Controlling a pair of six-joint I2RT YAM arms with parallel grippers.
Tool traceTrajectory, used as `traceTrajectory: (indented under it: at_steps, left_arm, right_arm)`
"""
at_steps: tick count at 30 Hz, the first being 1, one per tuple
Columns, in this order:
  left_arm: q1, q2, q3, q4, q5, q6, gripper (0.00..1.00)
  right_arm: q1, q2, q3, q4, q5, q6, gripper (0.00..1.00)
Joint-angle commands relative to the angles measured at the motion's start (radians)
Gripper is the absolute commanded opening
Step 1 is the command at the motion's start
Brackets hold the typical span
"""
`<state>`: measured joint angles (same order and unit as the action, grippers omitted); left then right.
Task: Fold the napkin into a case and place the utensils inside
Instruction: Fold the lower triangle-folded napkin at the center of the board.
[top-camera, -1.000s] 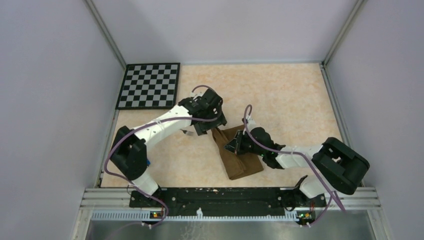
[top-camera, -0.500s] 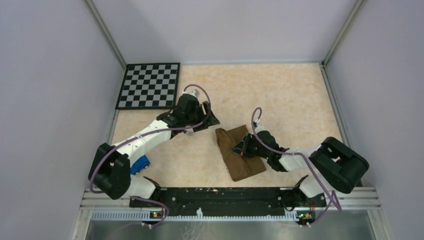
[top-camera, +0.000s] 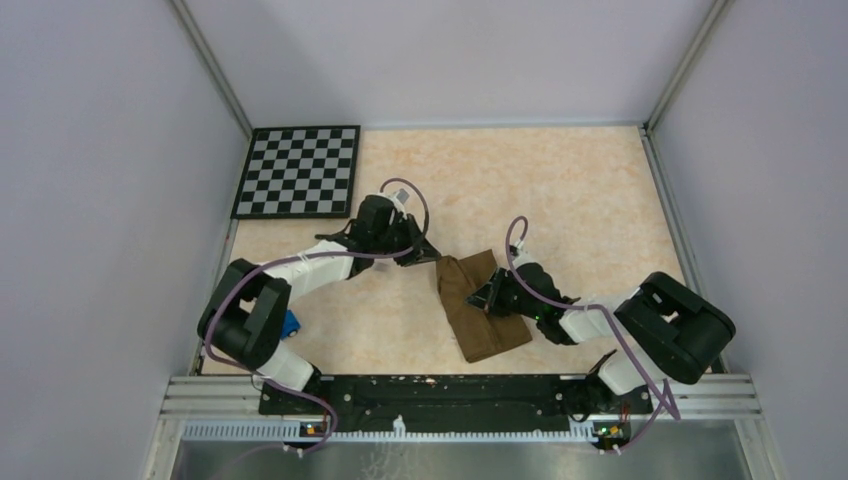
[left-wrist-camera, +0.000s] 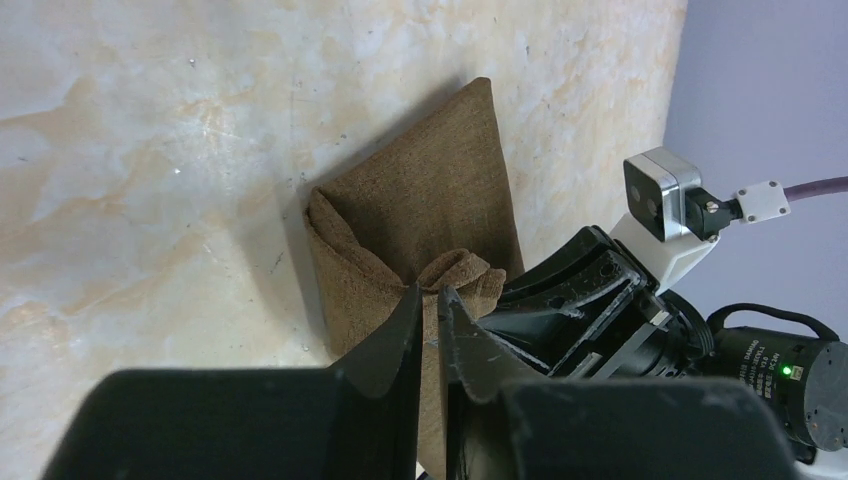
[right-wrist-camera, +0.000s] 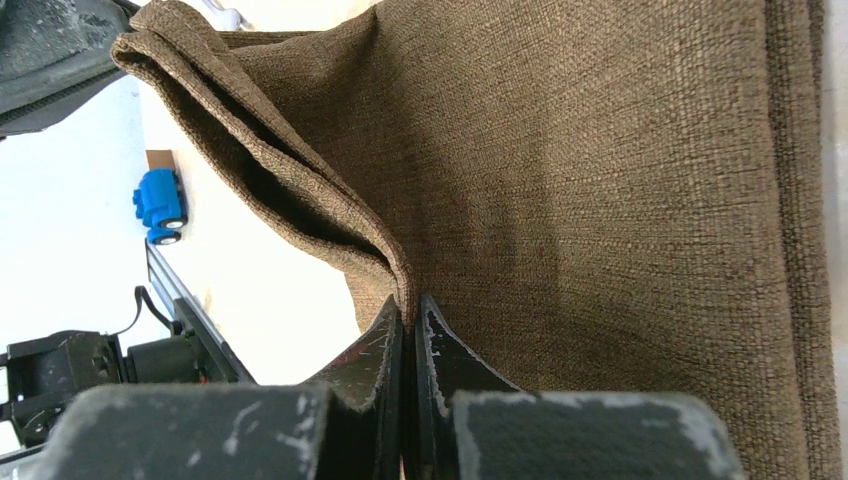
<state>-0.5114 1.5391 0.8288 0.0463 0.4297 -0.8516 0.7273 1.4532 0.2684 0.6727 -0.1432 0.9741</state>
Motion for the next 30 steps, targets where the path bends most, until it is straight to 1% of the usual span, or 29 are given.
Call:
traceTrajectory:
  at_steps: [1, 5, 8, 12, 16, 19, 24, 27, 30]
  left_arm:
    - [0.0, 0.018, -0.019, 0.138, 0.069, -0.022, 0.14]
    - [-0.008, 0.056, -0.027, 0.187, 0.076, -0.049, 0.13]
    - [-0.014, 0.097, -0.023, 0.21, 0.06, -0.068, 0.09]
    - [-0.012, 0.151, -0.001, 0.206, -0.025, -0.047, 0.06]
    - [-0.009, 0.191, 0.053, 0.164, -0.034, 0.0, 0.04]
    - [-0.01, 0.148, 0.073, 0.13, -0.009, 0.037, 0.06]
    - [-0.011, 0.038, 0.06, 0.086, 0.05, 0.053, 0.15]
    - [-0.014, -0.015, 0.024, 0.087, 0.074, 0.036, 0.16]
    - [-0.014, -0.052, -0.014, 0.078, 0.065, 0.028, 0.15]
  right_arm:
    - [-0.009, 0.005, -0.001, 0.051, 0.008, 0.009, 0.0]
    - [-0.009, 0.012, 0.004, 0.056, 0.002, 0.009, 0.0]
    - [-0.009, 0.012, 0.011, 0.052, -0.004, 0.006, 0.0]
    - [-0.012, 0.009, 0.012, 0.042, 0.005, 0.008, 0.0]
    - [-0.024, 0.027, 0.013, 0.046, -0.002, 0.008, 0.0]
    - [-0.026, 0.023, 0.006, 0.048, -0.003, 0.007, 0.0]
    - [-0.028, 0.027, 0.015, 0.049, -0.022, -0.003, 0.0]
    - [-0.028, 0.051, 0.04, 0.069, -0.063, -0.018, 0.0]
    - [-0.028, 0.093, 0.063, 0.083, -0.09, -0.008, 0.0]
